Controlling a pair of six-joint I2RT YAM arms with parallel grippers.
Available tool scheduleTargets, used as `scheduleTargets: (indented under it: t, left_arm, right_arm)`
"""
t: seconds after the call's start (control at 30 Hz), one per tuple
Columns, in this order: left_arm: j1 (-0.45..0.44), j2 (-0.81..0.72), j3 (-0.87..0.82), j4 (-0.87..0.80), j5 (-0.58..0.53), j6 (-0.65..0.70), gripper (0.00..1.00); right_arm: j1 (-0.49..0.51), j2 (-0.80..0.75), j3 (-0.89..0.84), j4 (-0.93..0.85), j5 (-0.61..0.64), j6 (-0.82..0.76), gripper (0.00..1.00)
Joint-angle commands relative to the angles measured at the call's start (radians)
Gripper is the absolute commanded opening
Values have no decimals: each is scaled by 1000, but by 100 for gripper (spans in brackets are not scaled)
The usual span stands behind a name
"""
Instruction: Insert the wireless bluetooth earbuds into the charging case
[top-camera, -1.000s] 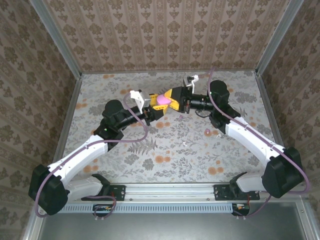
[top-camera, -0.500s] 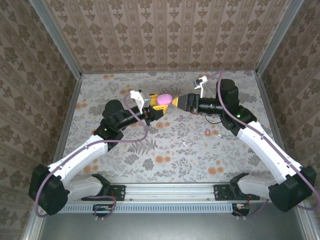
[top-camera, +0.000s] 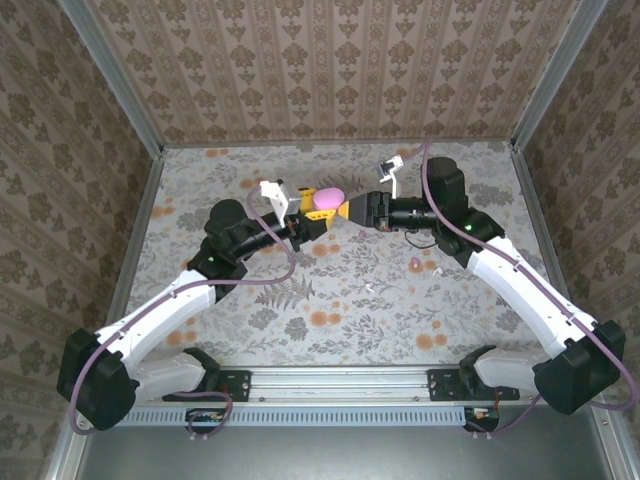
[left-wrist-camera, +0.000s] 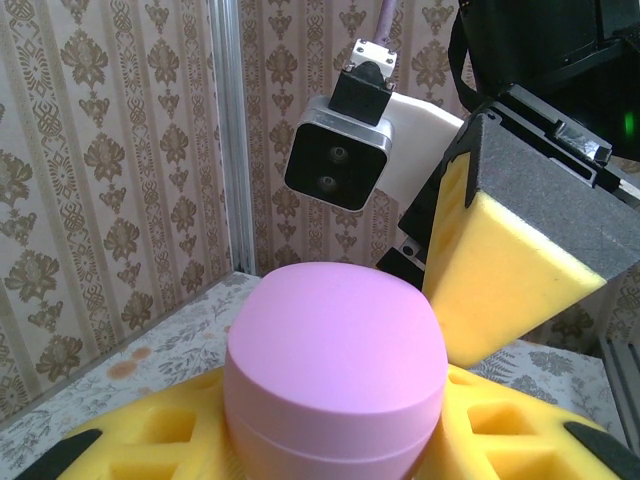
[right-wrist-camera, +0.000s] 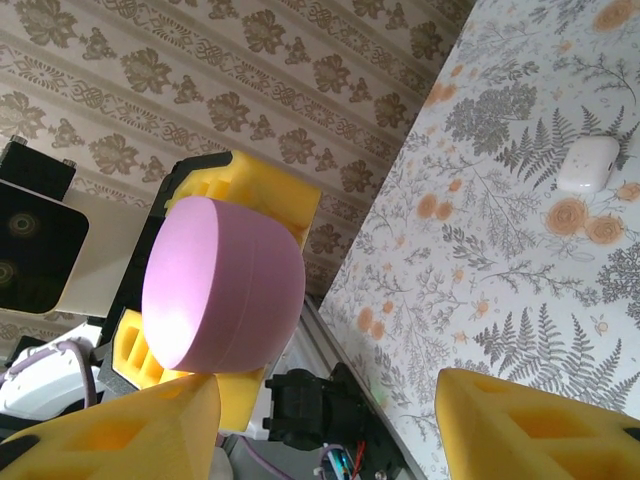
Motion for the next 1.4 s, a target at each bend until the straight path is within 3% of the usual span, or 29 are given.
scheduleTargets:
  t: [0.0, 0.7, 0.93, 1.37]
  left_arm:
    - [-11, 0, 21, 1, 38, -7, 39]
    - [-10, -13, 9, -26, 32, 17, 38]
    - [-12, -15, 9, -22, 51, 11, 38]
    - [-12, -17, -16, -1, 34, -8, 39]
  right_arm:
    - [6, 12, 34, 39, -2, 25, 61]
    - [-9, 20, 24, 172, -63, 162, 63]
    - [-15, 18, 37, 64, 69, 114, 64]
    - [-32, 13, 55, 96, 87, 157, 65]
